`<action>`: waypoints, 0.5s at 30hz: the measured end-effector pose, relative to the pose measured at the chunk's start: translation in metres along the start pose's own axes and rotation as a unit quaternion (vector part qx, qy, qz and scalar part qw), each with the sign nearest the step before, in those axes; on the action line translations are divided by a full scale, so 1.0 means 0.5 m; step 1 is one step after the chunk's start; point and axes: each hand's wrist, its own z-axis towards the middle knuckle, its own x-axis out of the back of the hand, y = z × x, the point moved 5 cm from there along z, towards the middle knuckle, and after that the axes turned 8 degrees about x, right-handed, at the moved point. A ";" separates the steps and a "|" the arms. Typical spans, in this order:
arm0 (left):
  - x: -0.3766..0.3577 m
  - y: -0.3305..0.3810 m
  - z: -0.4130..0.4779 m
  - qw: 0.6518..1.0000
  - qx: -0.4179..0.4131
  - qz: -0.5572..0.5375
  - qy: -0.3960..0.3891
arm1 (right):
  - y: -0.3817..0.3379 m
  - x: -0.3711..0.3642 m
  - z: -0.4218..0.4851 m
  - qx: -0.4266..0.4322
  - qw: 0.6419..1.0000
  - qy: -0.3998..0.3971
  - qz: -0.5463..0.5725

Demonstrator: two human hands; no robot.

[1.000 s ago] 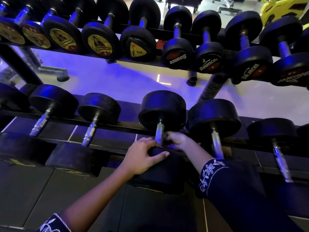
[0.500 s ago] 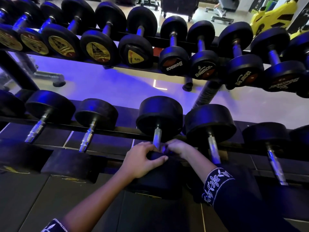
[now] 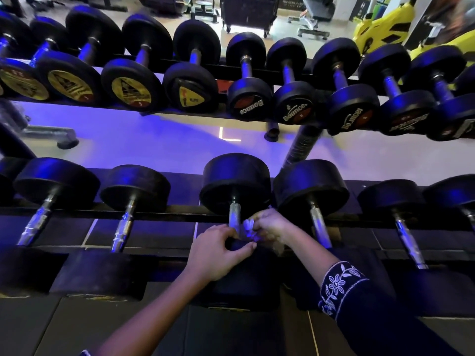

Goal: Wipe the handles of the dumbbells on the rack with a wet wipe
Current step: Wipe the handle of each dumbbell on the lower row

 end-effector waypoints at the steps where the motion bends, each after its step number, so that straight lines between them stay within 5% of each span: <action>1: -0.001 0.000 0.004 1.000 0.012 0.006 -0.006 | -0.007 0.004 -0.002 0.008 1.000 0.006 0.002; 8: -0.012 0.029 0.046 0.993 0.061 0.036 -0.097 | -0.014 0.051 -0.015 0.036 0.993 0.074 0.084; 15: -0.025 0.059 0.077 0.990 0.041 0.032 -0.132 | -0.033 0.057 -0.055 0.037 0.985 0.049 0.162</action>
